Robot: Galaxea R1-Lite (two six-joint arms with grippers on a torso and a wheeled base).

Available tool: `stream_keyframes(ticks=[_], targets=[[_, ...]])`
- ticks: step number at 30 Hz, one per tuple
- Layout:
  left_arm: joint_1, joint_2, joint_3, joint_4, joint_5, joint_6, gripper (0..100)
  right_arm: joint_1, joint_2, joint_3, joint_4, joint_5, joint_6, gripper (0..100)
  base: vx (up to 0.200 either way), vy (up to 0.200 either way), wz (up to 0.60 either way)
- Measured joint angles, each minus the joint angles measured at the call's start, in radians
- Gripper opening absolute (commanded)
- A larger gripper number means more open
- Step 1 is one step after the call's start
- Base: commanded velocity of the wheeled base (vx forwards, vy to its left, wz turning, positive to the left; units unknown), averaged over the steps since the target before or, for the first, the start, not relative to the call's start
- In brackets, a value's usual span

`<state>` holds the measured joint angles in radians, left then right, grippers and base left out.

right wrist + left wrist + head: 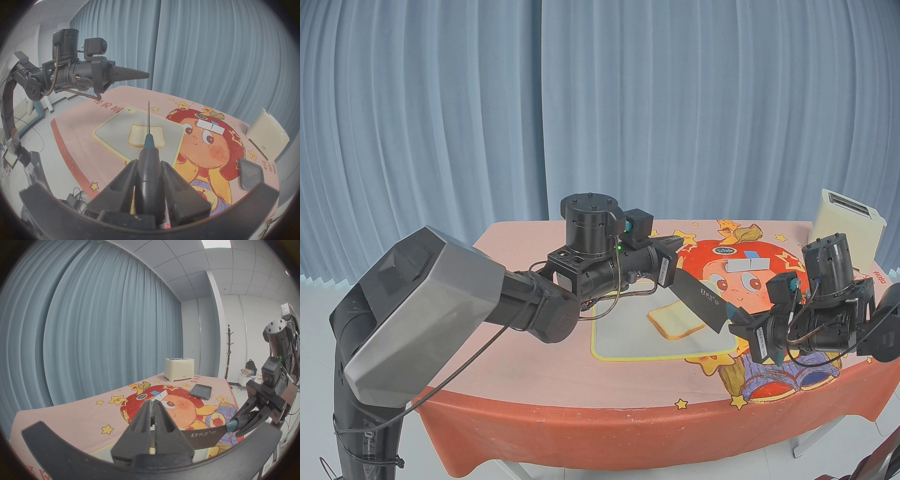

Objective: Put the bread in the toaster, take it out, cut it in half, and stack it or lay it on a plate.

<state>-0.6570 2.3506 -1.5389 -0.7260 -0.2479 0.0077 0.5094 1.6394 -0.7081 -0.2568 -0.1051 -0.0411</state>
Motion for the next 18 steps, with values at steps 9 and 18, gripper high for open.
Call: stream_keyframes(ticks=[9,18], targets=[[-0.021,0.037,-0.007,0.001,0.0,0.001,0,0.02,0.051,0.006,-0.038,-0.082,-0.008,0,0.0,0.0,0.0],[-0.025,0.047,-0.009,-0.006,0.01,0.002,0,0.058,0.067,0.01,-0.041,-0.126,-0.009,0,0.0,0.0,0.0]])
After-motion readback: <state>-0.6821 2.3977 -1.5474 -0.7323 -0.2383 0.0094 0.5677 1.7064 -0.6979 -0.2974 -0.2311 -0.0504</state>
